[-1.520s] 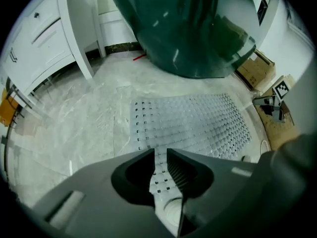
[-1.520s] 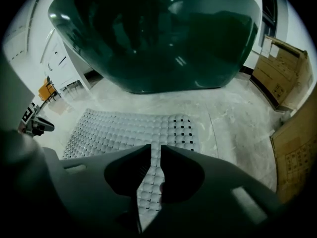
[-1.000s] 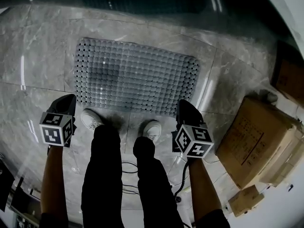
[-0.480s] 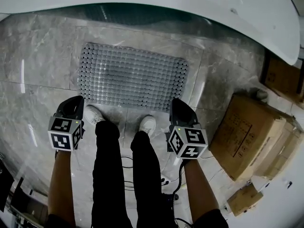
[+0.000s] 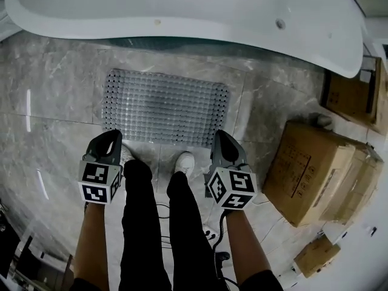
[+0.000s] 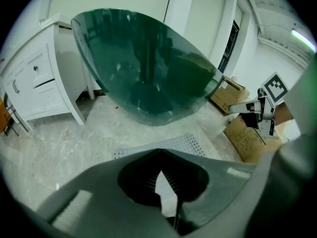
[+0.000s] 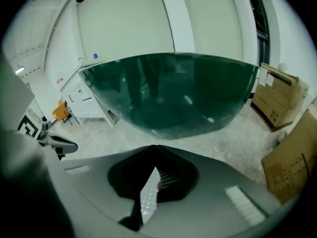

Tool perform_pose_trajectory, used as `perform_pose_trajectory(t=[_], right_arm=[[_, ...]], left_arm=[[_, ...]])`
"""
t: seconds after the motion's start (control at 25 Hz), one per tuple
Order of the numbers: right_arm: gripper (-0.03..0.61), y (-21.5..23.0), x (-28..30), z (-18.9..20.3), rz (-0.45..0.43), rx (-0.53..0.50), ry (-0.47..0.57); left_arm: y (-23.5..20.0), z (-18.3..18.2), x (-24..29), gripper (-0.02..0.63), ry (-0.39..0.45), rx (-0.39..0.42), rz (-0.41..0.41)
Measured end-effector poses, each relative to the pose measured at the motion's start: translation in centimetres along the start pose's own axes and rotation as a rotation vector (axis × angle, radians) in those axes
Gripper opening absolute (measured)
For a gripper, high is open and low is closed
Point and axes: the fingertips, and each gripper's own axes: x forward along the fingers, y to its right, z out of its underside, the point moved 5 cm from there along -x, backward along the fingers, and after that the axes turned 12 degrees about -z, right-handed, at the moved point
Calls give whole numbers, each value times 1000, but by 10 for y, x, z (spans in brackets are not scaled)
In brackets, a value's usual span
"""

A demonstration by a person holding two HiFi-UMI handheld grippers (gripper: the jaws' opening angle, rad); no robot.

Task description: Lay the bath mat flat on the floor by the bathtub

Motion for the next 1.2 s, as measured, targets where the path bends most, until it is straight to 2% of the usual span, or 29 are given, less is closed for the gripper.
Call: perform_pose_trajectory(t=[0.24,0.4,0.6,0.88,1.2], right_arm=[[26,-28,-30,-33,17,-39,75],[26,-43,-49,-47,11,-43,91],[25,-58,-67,-67,6,-18,149],[25,-80,-93,-98,-19,-42,198],[25,-102,-132,-137,-39,-96,245]], left_arm=[[18,-31,-42,0,56,30,17],[20,-47,-70,0,89,11,3],[27,-64,-96,0,107,25,6],[36,-91,-134,0,197,59,-17],[48,-127,-177,0,269,34,5]])
